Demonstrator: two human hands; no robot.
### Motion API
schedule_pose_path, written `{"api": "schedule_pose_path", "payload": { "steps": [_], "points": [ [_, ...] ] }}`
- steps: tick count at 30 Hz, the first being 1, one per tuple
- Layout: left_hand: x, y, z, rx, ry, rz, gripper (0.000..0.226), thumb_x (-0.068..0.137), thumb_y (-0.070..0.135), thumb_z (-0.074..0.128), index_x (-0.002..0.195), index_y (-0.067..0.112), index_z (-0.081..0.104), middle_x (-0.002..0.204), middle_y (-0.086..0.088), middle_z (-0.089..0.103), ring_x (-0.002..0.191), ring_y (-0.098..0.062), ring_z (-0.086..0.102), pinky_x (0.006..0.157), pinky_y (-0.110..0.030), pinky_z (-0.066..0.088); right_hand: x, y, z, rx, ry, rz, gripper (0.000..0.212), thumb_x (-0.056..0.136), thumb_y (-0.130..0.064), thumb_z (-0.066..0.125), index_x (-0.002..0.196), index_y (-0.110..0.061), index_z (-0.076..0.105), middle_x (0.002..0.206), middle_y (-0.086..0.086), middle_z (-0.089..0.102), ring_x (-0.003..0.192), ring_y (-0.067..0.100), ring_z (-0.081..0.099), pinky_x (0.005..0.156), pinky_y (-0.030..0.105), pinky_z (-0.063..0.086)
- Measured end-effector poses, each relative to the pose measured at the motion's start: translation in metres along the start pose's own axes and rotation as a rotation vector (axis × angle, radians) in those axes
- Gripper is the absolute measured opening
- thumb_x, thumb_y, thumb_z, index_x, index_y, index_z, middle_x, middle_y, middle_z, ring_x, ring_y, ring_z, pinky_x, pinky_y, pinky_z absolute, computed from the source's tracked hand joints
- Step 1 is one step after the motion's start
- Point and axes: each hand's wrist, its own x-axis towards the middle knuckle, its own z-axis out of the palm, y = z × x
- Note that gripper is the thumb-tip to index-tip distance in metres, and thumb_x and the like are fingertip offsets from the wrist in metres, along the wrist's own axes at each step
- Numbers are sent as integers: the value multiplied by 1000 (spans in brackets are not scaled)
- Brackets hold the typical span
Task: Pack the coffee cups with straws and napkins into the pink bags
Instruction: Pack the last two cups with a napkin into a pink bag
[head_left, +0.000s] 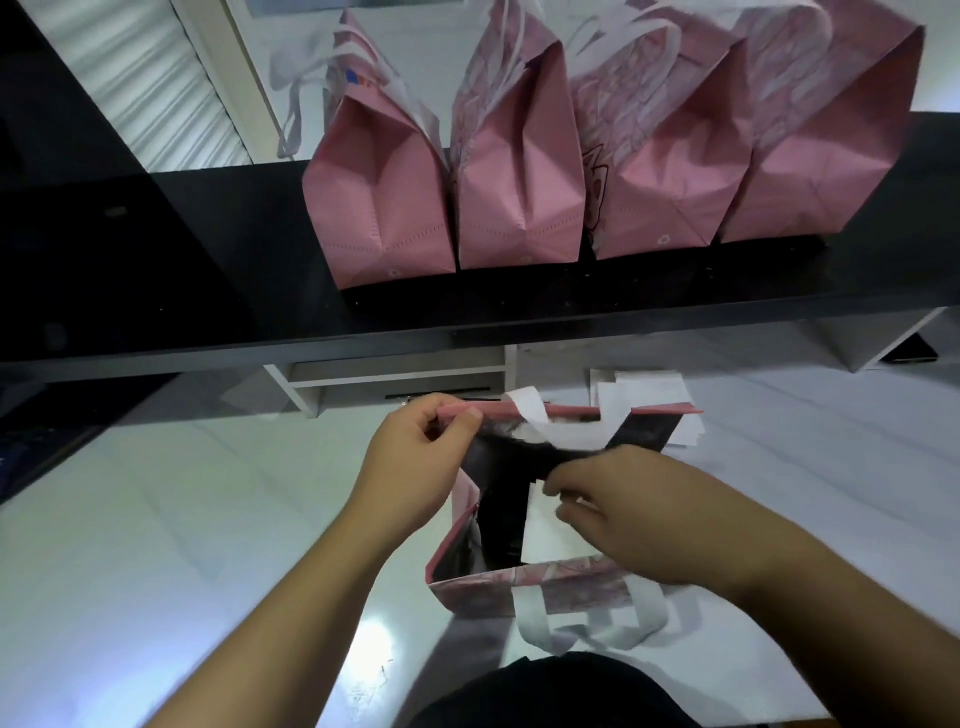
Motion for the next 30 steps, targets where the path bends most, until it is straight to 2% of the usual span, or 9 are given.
{"api": "schedule_pose_path", "payload": {
  "steps": [2,4,7,12,15,18,21,25,30],
  "points": [
    [-3,-2,-4,-37,-31,-12,15,100,36,63,96,39,77,93,19,77,85,-4,69,68,-34,62,-23,10,-13,71,40,27,30,100,-44,52,129,-44,61,114,-27,66,97,-8,60,79,12,44],
    [-5,-6,-8,-81,-59,-26,10,96,33,70,97,40,77,96,16,78,86,-5,71,80,-38,64,-47,22,-22,102,104,58,20,96,-48,56,113,-50,65,98,-36,63,90,-13,57,70,9,42],
    [-9,-9,-11,-141,-80,-73,20,90,25,79,102,42,77,103,13,77,99,-5,71,94,-42,60,-70,44,-18,180,256,103,6,90,-50,60,96,-49,62,99,-35,63,102,-15,52,71,8,45],
    [-15,-5,-7,-184,-90,-65,26,83,24,79,103,41,76,109,13,75,112,-10,68,97,-42,56,-78,76,10,345,207,153,59,71,-83,57,122,-54,49,120,-43,52,110,-17,52,81,9,46],
    [-22,-6,-9,-179,-140,-8,43,85,18,79,116,46,70,121,25,69,114,9,62,90,-20,52,-74,83,19,478,160,143,76,62,-88,64,129,-56,50,129,-42,50,113,-14,54,90,16,47],
    [-38,-17,-14,-117,-57,-23,66,84,27,86,132,58,52,129,36,56,116,14,58,83,-6,50,-69,89,26,557,153,146,63,68,-70,76,125,-61,52,129,-40,53,112,-12,56,91,19,48],
    [-63,-36,-21,-195,30,-22,55,70,47,84,119,46,59,117,17,67,110,-5,67,81,-15,55,-66,94,33,602,168,124,53,80,-48,80,124,-60,53,130,-32,58,114,-6,59,94,25,46],
    [-88,-47,-24,-116,-325,1,53,85,36,78,135,39,62,137,4,67,127,-21,64,102,-39,52,-63,99,42,658,184,94,50,84,-44,77,127,-58,56,134,-31,58,122,-6,55,97,23,45],
    [-80,-42,-12,-116,-280,8,53,90,20,69,138,42,62,140,11,66,131,-14,61,106,-39,50,-55,103,51,872,143,58,44,94,-16,72,124,-48,66,135,-21,63,127,-3,56,95,23,52]
  ]
}}
